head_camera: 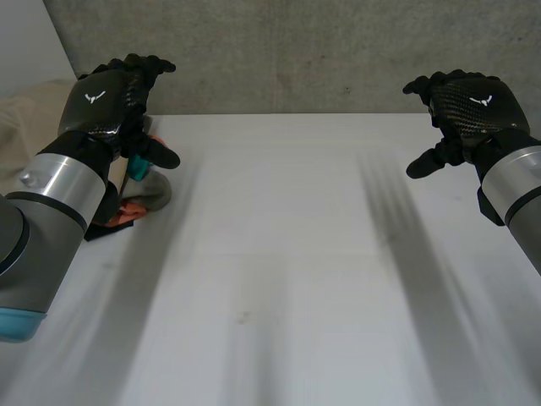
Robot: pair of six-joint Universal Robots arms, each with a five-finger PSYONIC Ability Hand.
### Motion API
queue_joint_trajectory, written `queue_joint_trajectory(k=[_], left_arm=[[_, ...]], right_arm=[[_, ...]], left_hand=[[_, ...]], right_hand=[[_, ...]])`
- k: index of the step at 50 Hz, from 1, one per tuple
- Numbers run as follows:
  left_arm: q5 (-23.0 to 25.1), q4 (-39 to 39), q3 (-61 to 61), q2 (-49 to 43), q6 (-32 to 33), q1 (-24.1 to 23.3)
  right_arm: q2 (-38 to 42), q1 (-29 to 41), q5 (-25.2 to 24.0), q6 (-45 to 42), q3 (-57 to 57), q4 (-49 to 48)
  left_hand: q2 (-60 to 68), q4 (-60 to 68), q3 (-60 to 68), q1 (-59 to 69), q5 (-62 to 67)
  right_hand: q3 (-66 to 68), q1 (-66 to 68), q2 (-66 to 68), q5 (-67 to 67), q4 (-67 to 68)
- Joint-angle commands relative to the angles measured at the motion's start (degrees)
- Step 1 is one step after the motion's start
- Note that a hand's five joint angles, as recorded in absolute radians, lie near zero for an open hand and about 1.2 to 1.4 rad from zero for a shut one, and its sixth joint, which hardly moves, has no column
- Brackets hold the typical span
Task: Fold the laundry.
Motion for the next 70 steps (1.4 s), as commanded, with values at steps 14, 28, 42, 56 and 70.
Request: queue_joint_trajectory(k=[14,28,42,56,70], left_arm=[[-0.3,0.0,0.8,0.0,3.2,0.0],[-0.5,-4.2,20.8,-16.1,32.4,12.7],[6.3,-12.6,48.1,-43.7,33.1,22.8],[8.6,-5.9,42.9,-34.0,26.5,19.9],[15.0,-1.7,27.1,-13.5,11.6,3.5]], right_arm=[[0.0,0.0,0.1,0.0,-0.1,-0.1],[0.1,0.0,-0.5,-0.4,-0.4,0.0],[0.9,1.1,-0.6,-2.6,-0.1,0.0],[2.7,1.0,-0.5,-4.2,-0.5,0.0],[2.2,0.2,-0.2,-4.1,-1.8,0.0]], left_hand=[[-5.8,-5.8,-5.7,-5.7,-5.8],[-5.8,-5.8,-5.7,-5.7,-5.8],[-2.9,-2.9,-2.8,-2.8,-2.9],[64.2,64.2,64.3,64.3,64.2],[64.2,64.2,64.3,64.3,64.2]], right_hand=[[-11.1,-10.6,-10.9,-7.6,-10.4],[-11.1,-10.6,-10.9,-7.6,-10.4],[-11.1,-10.6,-10.9,-7.6,-10.4],[-11.1,-10.6,-10.9,-7.6,-10.4],[-11.1,-10.6,-10.9,-7.6,-10.4]])
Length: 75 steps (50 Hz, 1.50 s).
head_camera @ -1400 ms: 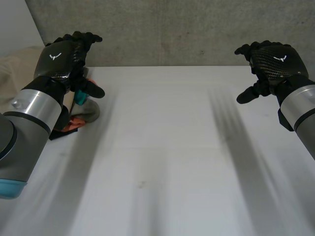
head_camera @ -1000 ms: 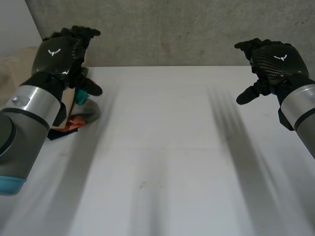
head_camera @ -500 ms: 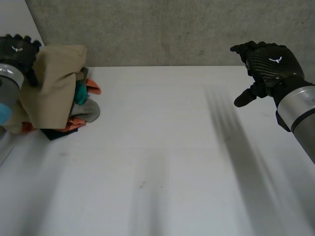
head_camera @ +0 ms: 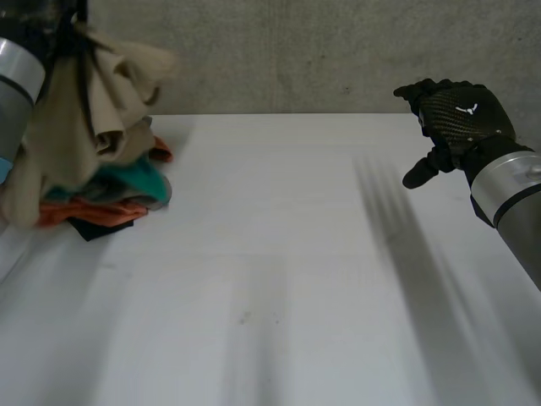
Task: Fold the laundry.
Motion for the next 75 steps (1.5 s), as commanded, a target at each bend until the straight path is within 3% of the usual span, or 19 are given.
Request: queue_joint_trajectory(k=[1,7,9,10,12,14,16,20,24,29,35,42,54,64,67,68,72,75], left_arm=[[7.1,0.2,-9.9,8.2,-6.4,-13.3],[13.3,-0.4,-17.3,7.0,-7.1,-24.3],[13.9,-0.4,-19.2,5.9,-7.0,-26.0],[13.9,-0.5,-20.3,3.9,-6.7,-27.4],[13.8,-0.8,-21.3,2.1,-6.0,-28.1],[13.6,-1.8,-22.1,0.9,-4.3,-28.4],[13.5,-3.0,-22.4,1.1,-2.6,-28.5],[13.1,-7.1,-22.9,2.7,0.7,-28.1],[10.2,-11.4,-23.1,8.7,-0.7,-25.9],[-1.1,-12.8,-27.9,15.2,-5.9,-20.7],[-12.1,-12.8,-35.8,19.9,-6.2,-20.0],[-21.0,-13.3,-45.0,20.6,-6.2,-20.4],[-22.0,-15.2,-55.7,22.8,-6.1,-20.1],[-22.2,-15.6,-57.2,25.0,-6.1,-19.5],[-22.2,-15.6,-57.0,25.3,-6.1,-19.2],[-22.2,-15.6,-56.8,25.4,-6.1,-19.2],[-22.2,-15.6,-56.3,25.9,-6.1,-19.2],[-22.1,-15.5,-55.5,26.3,-6.1,-19.2]], right_arm=[[-0.7,-0.4,0.2,0.2,-1.0,0.0],[-0.7,-0.4,0.4,0.2,-1.3,0.0],[-0.6,-0.4,0.5,0.2,-1.6,0.0],[-0.7,-0.4,0.5,0.2,-1.6,0.0],[-0.5,-0.8,0.2,0.1,-1.9,0.1],[-0.5,-1.1,0.1,0.1,-1.9,0.1],[-0.2,-1.8,0.1,0.0,-2.0,0.1],[0.0,-2.6,-0.1,-1.7,-2.7,0.7],[0.2,-2.1,-1.4,-4.6,-3.5,1.9],[1.2,-2.0,-7.6,-11.6,-3.6,4.9],[5.8,-1.8,-14.3,-23.3,-3.6,8.8],[11.6,1.0,-13.9,-29.6,-7.6,8.8],[32.4,1.9,-10.8,-34.6,-24.4,8.7],[42.3,2.1,-9.3,-41.4,-31.9,9.1],[43.8,2.0,-9.4,-41.5,-32.9,9.1],[44.1,2.0,-9.7,-41.5,-33.1,9.1],[43.7,2.0,-9.3,-41.4,-33.1,9.4],[42.3,1.8,-9.2,-41.1,-31.8,9.4]], left_hand=[[11.6,11.5,12.1,15.1,13.6],[11.6,11.5,12.1,15.1,13.6],[11.6,11.5,12.1,15.1,13.6],[-8.7,-8.8,-8.2,-5.2,-6.7],[-30.5,-30.6,-30.0,-27.0,-28.5],[-47.0,-47.1,-46.5,-43.5,-45.0],[-53.8,-53.9,-53.3,-50.3,-51.8],[-54.7,-54.8,-54.1,-51.2,-52.7],[-54.2,-54.3,-53.6,-50.7,-52.2],[-52.3,-52.4,-51.8,-48.8,-50.3],[-52.5,-52.6,-51.9,-49.0,-50.5],[-53.8,-53.9,-53.3,-50.3,-51.8],[-53.2,-53.3,-52.6,-49.7,-51.2],[-53.2,-53.3,-52.6,-49.7,-51.2],[-53.2,-53.3,-52.6,-49.7,-51.2],[-53.2,-53.3,-52.6,-49.7,-51.2],[-53.2,-53.3,-52.6,-49.7,-51.2],[-53.2,-53.3,-52.6,-49.7,-51.2]], right_hand=[[-11.1,-3.6,-2.6,-2.6,-10.4],[-11.1,-3.6,-2.6,-2.6,-10.4],[-11.1,-3.6,-2.6,-2.6,-10.4],[-11.1,-3.6,-2.6,-2.6,-10.4],[-11.1,-3.6,-2.6,-2.6,-10.4],[-11.1,-3.6,-2.6,-2.6,-10.4],[-11.1,-3.6,-2.6,-2.6,-10.4],[-11.1,-3.6,-2.6,-2.6,-10.4],[-11.1,-3.6,-2.6,-2.6,-10.4],[-11.1,-3.6,-2.6,-2.6,-10.4],[-11.1,-3.6,-2.6,-2.6,-10.4],[-11.1,-3.6,-2.6,-2.6,-10.4],[-6.6,0.9,1.9,1.9,-6.0],[-4.5,3.0,4.1,4.1,-3.8],[9.8,17.3,18.3,18.3,10.5],[24.2,31.7,32.7,32.7,24.8],[58.8,66.3,67.3,67.4,59.5],[58.9,66.4,67.4,67.4,59.6]])
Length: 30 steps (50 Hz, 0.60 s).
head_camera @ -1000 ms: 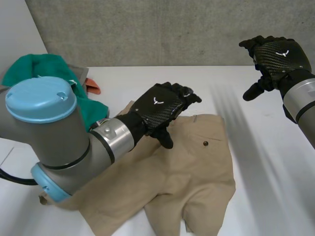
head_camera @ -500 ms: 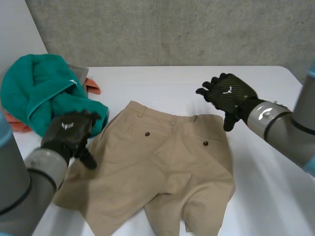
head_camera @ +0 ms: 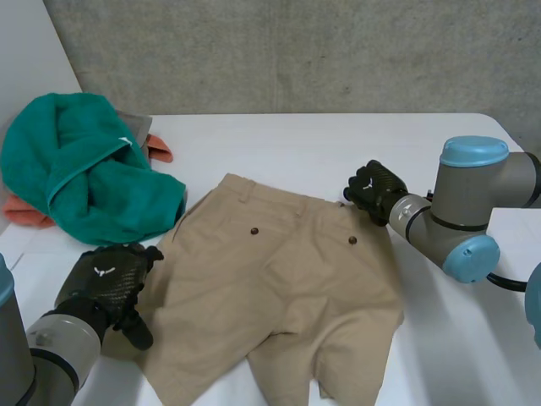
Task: Fold the laundry.
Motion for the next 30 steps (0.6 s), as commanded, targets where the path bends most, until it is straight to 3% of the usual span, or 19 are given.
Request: queue_joint_trajectory(k=[1,7,20,25,26,27,30], left_arm=[[0.1,0.1,1.5,0.8,0.0,0.1],[0.3,0.6,3.6,0.8,0.0,0.7],[0.6,3.6,7.5,-3.2,0.0,2.2],[0.7,4.1,9.3,-6.1,0.0,2.2],[0.7,4.2,9.7,-6.5,0.0,2.1],[0.7,4.3,10.1,-7.1,0.0,2.1],[0.7,4.8,12.4,-9.8,0.1,2.1]], right_arm=[[-3.7,-0.6,0.4,0.9,3.0,0.5],[-14.3,-6.1,0.2,-0.1,12.3,5.1],[-34.5,-21.9,0.2,-13.4,33.5,38.8],[-39.3,-25.7,-0.3,-15.9,41.7,42.8],[-40.2,-26.3,-0.1,-16.4,42.0,42.4],[-40.8,-26.5,-0.3,-16.4,41.8,42.1],[-42.6,-26.5,-1.5,-15.1,38.9,37.9]], left_hand=[[0.5,0.7,0.4,0.5,1.2],[0.0,0.2,-0.1,0.0,0.7],[-0.4,-0.2,-0.4,-0.3,0.4],[-0.7,-0.5,-0.8,-0.6,0.1],[-0.7,-0.5,-0.8,-0.6,0.1],[-0.7,-0.5,-0.8,-0.6,0.1],[-0.7,-0.5,-0.8,-0.6,0.1]], right_hand=[[18.3,20.9,17.7,20.3,18.4],[18.3,20.9,17.7,20.3,18.4],[18.3,20.9,17.7,20.3,18.4],[18.2,20.8,17.6,20.2,18.2],[-5.8,-3.2,-6.4,-3.8,-5.7],[-19.2,-16.6,-19.8,-17.2,-19.1],[-44.0,-41.3,-44.6,-41.9,-43.9]])
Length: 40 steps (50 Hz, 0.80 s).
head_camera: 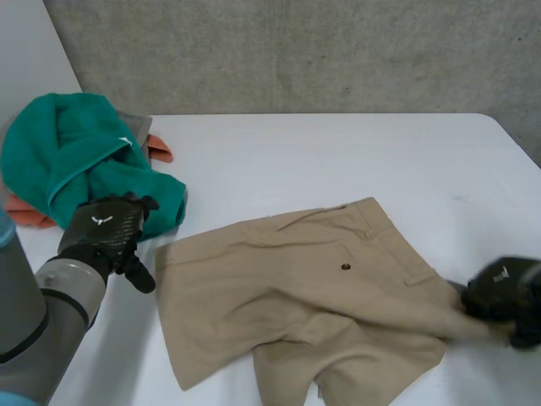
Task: Fold the laundry.
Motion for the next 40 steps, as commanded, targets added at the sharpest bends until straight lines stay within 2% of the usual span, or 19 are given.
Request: queue_joint_trajectory(k=[1,3,7,12,15,19,22,26,34,40], left_arm=[[0.0,0.9,4.5,-5.7,0.2,-0.1],[0.0,1.0,7.1,-8.2,1.2,-0.1],[0.1,1.0,11.4,-12.6,4.9,0.1],[0.1,1.2,15.3,-17.0,8.5,1.2],[0.2,1.1,17.3,-20.1,9.4,2.5],[0.8,1.1,19.0,-23.4,9.6,3.9],[4.1,0.8,21.1,-26.8,9.7,4.4],[7.8,0.0,23.1,-29.6,9.7,5.1],[9.2,-0.5,25.5,-33.3,9.8,5.6],[9.2,-1.5,27.9,-36.6,9.8,5.5]], right_arm=[[-5.3,-2.0,-1.5,0.6,-0.4,-5.1],[-5.7,-1.6,-1.3,3.0,-2.5,-8.4],[-6.3,1.9,-1.5,12.4,-8.8,-14.4],[-3.6,11.6,-2.1,22.7,-17.4,-19.1],[2.3,17.9,-1.3,24.7,-22.6,-23.4],[9.5,22.5,0.4,25.7,-28.0,-27.8],[12.7,24.0,1.4,27.3,-30.3,-30.1],[21.3,27.4,0.9,29.4,-35.1,-33.3],[35.0,28.7,1.0,30.1,-44.2,-33.5],[41.0,28.7,1.5,31.7,-49.7,-33.6]], left_hand=[[-0.7,-0.5,-0.8,-0.6,0.1],[-0.6,-0.3,-0.6,-0.5,0.2],[0.0,0.2,-0.1,0.0,0.7],[0.5,0.7,0.4,0.5,1.2],[1.6,1.9,1.6,1.7,2.4],[2.5,2.7,2.4,2.6,3.2],[4.3,4.5,4.2,4.4,5.1],[7.9,8.1,7.8,7.9,8.6],[9.9,10.1,9.8,9.9,10.6],[19.3,19.5,19.2,19.4,20.1]], right_hand=[[-39.7,-38.5,-39.2,-39.3,-40.2],[-44.6,-43.4,-44.1,-44.1,-45.1],[-44.7,-43.5,-44.2,-44.3,-45.2],[-44.7,-43.5,-44.2,-44.3,-45.2],[-44.7,-43.5,-44.2,-44.3,-45.2],[-44.7,-43.5,-44.2,-44.3,-45.2],[-44.7,-43.5,-44.2,-44.3,-45.2],[-44.7,-43.5,-44.2,-44.3,-45.2],[-41.1,-39.9,-40.6,-40.7,-41.6],[-31.9,-30.6,-31.4,-31.4,-32.3]])
